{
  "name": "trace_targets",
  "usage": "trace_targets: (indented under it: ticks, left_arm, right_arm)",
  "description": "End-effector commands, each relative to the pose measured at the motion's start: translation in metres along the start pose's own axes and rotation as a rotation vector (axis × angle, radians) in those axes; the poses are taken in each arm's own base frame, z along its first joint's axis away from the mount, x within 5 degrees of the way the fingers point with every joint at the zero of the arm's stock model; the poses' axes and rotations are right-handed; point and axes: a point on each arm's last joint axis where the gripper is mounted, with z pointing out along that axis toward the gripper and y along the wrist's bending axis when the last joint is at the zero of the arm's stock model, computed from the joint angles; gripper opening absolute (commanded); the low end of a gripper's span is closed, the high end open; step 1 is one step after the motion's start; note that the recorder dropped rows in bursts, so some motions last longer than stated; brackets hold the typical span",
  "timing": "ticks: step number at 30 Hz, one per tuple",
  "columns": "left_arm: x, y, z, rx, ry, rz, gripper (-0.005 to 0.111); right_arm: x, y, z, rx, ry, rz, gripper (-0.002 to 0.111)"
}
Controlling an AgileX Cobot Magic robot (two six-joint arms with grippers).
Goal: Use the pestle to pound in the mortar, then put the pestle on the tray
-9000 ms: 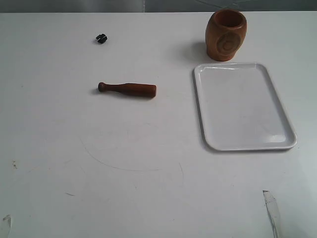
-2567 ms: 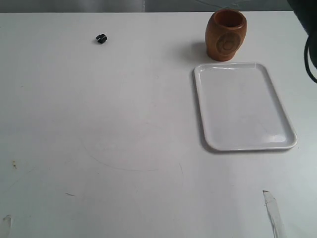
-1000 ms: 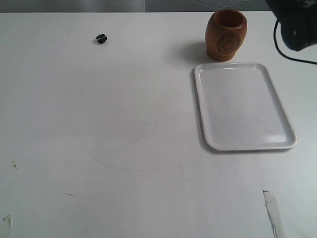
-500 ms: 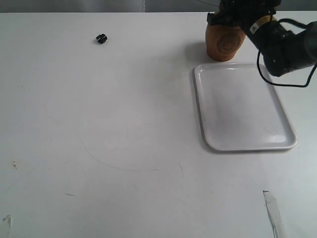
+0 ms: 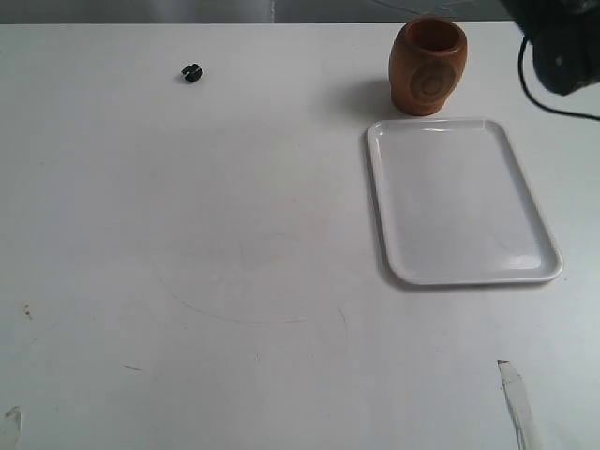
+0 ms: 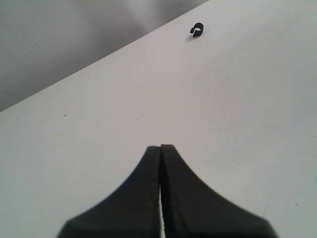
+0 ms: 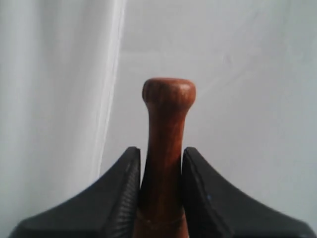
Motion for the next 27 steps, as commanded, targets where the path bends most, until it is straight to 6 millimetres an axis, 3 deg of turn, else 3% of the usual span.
trace_targets:
  ticks: [1, 4, 6, 14, 18, 21, 27]
  left_arm:
    - [0.000, -0.001, 0.000, 0.008, -0.007, -0.012, 0.000]
    - [0.000, -0.001, 0.000, 0.008, -0.007, -0.012, 0.000]
    - [0.000, -0.001, 0.000, 0.008, -0.007, -0.012, 0.000]
    - [0.000, -0.001, 0.000, 0.008, -0.007, -0.012, 0.000]
    - [0.000, -0.001, 0.000, 0.008, -0.007, -0.012, 0.000]
    - [0.000, -0.001, 0.000, 0.008, -0.007, -0.012, 0.000]
    - [0.000, -0.001, 0.000, 0.008, -0.007, -0.012, 0.000]
  right_arm:
    - [-0.031, -0.006, -0.001, 0.013, -0.052, -0.020, 0.000]
    - [-0.016, -0.005, 0.000, 0.011, 0.010, -0.016, 0.000]
    - [0.006, -0.003, 0.000, 0.007, 0.069, -0.009, 0.000]
    - [0.112, 0.006, -0.012, 0.007, 0.289, 0.015, 0.000]
    - [0.137, 0.010, -0.019, 0.003, 0.329, 0.025, 0.000]
    - [0.109, 0.006, -0.011, 0.009, 0.210, 0.000, 0.000]
    - [-0.002, -0.005, 0.000, 0.025, 0.009, -0.029, 0.000]
